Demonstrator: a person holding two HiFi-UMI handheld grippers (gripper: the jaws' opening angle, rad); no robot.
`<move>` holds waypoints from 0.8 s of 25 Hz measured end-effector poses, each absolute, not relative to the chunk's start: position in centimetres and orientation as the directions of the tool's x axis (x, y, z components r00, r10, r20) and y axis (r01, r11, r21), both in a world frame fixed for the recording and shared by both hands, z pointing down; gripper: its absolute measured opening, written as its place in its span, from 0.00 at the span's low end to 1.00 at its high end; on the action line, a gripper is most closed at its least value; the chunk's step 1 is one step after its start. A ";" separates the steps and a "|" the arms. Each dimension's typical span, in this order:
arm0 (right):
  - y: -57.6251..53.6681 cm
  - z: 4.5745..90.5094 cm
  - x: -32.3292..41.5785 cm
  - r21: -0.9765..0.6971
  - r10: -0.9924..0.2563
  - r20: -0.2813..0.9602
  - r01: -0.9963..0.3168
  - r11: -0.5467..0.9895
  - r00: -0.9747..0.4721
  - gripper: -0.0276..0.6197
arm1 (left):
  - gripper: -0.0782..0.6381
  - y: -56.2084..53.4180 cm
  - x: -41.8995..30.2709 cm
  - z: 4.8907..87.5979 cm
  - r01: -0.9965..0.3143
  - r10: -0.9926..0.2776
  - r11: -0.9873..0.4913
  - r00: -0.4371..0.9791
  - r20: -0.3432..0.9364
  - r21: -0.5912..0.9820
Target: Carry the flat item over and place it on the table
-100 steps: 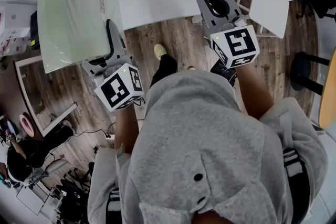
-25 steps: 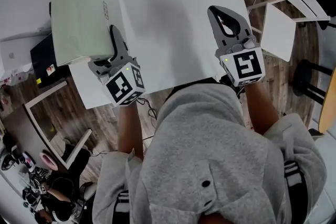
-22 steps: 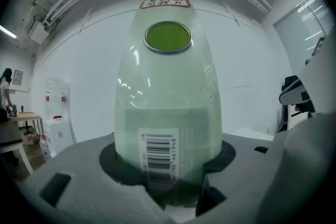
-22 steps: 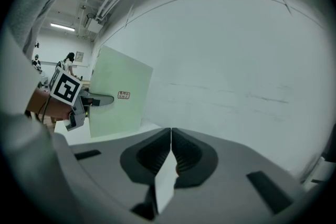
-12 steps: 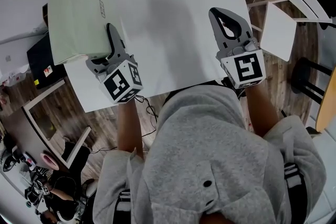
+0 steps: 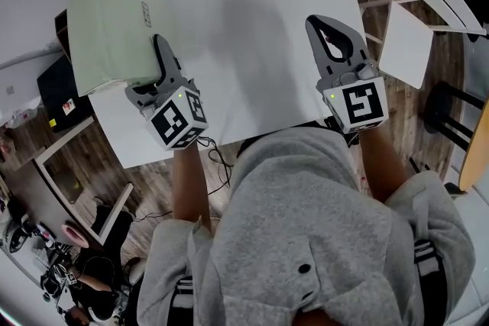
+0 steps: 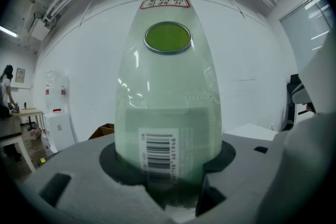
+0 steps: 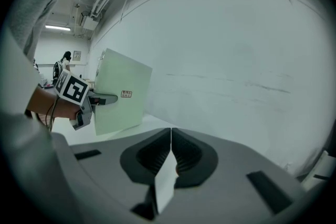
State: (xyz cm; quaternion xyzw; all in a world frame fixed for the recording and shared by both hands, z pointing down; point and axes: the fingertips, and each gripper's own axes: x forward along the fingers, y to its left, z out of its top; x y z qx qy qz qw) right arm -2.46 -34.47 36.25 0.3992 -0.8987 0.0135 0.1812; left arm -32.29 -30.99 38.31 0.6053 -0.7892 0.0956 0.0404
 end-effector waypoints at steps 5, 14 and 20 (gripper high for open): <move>-34.4 36.6 -2.3 0.103 -0.708 0.347 -0.726 0.680 -0.615 0.09 | 0.49 -31.1 -32.5 38.9 -0.962 -0.944 0.259 -0.272 0.190 -0.089; -34.5 37.1 -2.3 0.095 -0.701 0.348 -0.721 0.687 -0.622 0.09 | 0.49 -31.2 -32.3 39.5 -0.964 -0.949 0.251 -0.263 0.174 -0.084; -34.5 37.3 -2.1 0.086 -0.705 0.351 -0.728 0.680 -0.616 0.09 | 0.49 -31.0 -32.2 40.1 -0.964 -0.952 0.251 -0.262 0.159 -0.083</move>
